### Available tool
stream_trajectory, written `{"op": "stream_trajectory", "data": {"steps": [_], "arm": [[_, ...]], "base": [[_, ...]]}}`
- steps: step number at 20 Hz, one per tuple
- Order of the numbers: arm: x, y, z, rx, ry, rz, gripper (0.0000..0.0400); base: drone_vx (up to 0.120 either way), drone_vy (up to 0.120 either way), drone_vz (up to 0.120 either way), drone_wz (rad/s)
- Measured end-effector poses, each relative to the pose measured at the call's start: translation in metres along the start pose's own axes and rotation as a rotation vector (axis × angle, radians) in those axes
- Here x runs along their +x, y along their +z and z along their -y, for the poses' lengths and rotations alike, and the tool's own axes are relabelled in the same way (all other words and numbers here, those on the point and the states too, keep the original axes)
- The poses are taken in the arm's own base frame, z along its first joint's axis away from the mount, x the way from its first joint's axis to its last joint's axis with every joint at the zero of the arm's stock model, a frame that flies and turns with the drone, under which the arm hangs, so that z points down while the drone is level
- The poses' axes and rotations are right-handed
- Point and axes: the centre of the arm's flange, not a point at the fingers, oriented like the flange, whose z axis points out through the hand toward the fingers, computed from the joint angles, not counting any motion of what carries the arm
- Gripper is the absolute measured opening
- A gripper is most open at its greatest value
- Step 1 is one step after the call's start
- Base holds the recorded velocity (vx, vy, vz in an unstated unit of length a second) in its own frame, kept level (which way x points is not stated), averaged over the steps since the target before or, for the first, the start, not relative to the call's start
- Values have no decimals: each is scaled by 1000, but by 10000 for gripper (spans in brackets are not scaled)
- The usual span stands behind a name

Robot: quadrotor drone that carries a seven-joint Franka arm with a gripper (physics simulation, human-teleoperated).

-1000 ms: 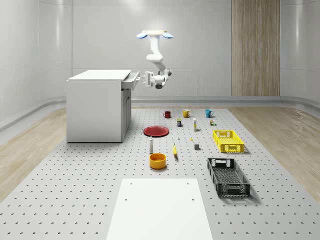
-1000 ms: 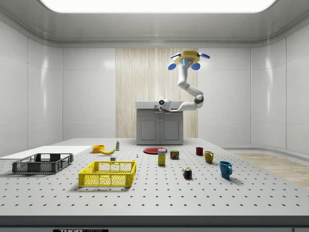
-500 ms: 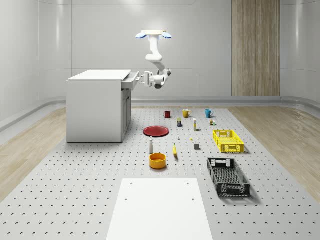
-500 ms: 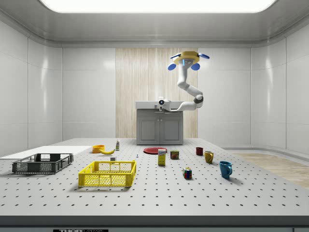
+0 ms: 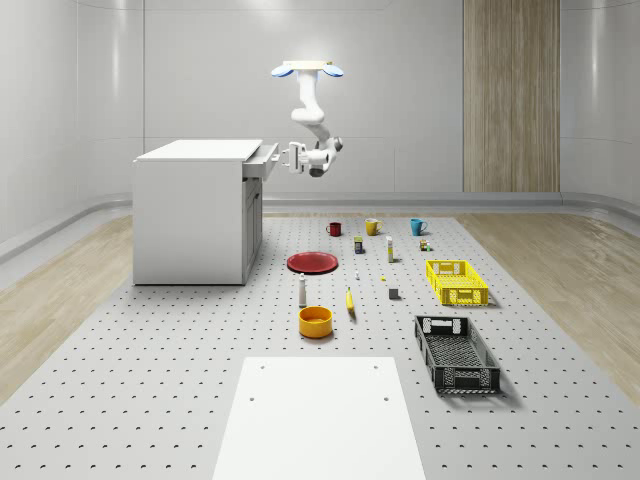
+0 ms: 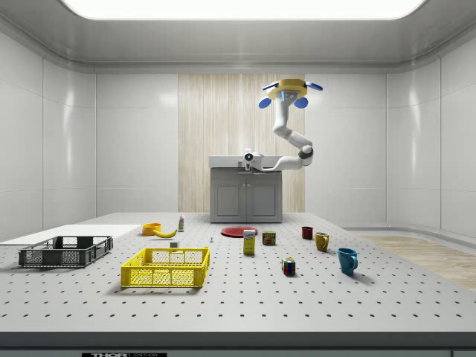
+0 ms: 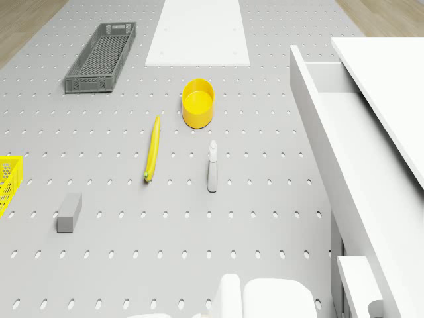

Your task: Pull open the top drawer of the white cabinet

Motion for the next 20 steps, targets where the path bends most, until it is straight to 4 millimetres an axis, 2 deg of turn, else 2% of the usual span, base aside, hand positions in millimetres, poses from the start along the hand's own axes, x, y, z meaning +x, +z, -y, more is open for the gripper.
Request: {"op": "stream_trajectory", "data": {"steps": [9,20], "arm": [[0,21,0,0,0,0,305],[-2,30,2,0,0,0,305]], "base": [[0,0,0,0],[0,0,0,0]]}}
